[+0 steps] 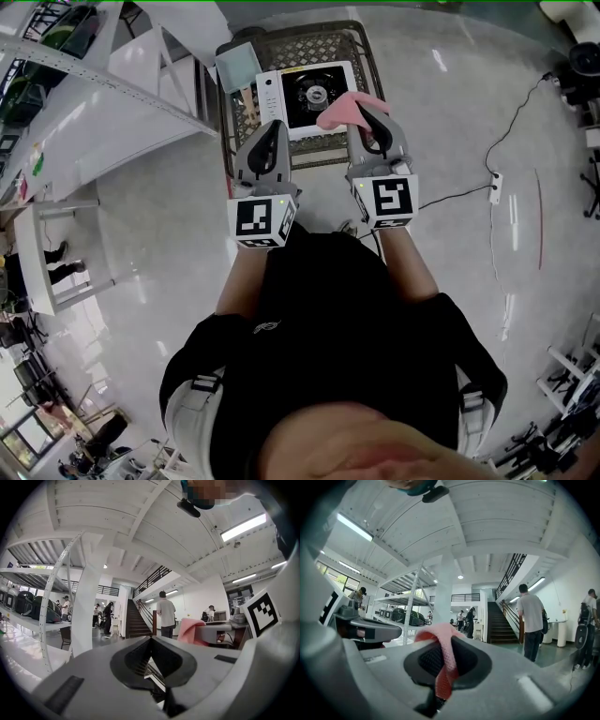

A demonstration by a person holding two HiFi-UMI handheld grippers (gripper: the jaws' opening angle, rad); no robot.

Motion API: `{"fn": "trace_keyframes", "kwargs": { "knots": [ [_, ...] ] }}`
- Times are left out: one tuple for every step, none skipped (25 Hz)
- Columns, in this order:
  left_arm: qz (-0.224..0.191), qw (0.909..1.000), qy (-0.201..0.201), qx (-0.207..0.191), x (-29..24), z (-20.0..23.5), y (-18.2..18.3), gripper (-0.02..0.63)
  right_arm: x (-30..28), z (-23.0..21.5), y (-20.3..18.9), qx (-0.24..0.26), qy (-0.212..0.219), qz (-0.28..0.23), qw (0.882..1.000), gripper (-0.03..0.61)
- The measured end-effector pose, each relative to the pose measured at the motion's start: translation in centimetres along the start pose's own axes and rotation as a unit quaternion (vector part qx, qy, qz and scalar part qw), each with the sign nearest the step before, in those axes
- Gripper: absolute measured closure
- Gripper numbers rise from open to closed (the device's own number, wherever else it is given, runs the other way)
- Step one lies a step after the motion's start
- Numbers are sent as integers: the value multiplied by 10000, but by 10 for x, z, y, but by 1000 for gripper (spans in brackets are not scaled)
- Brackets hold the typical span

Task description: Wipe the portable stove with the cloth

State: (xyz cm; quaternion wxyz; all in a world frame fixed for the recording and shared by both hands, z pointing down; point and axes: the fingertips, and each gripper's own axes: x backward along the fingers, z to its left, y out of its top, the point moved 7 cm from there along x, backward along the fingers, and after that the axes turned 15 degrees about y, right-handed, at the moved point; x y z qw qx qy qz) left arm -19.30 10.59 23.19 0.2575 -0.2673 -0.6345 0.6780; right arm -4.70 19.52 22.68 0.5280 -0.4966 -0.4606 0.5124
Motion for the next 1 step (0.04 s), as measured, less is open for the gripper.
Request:
{"fn": "trace_keyframes", "kwargs": {
  "knots": [
    [-2, 10000, -18, -3, 0, -1, 0, 614, 0, -1, 0, -1, -8, -6, 10000, 561]
  ]
}}
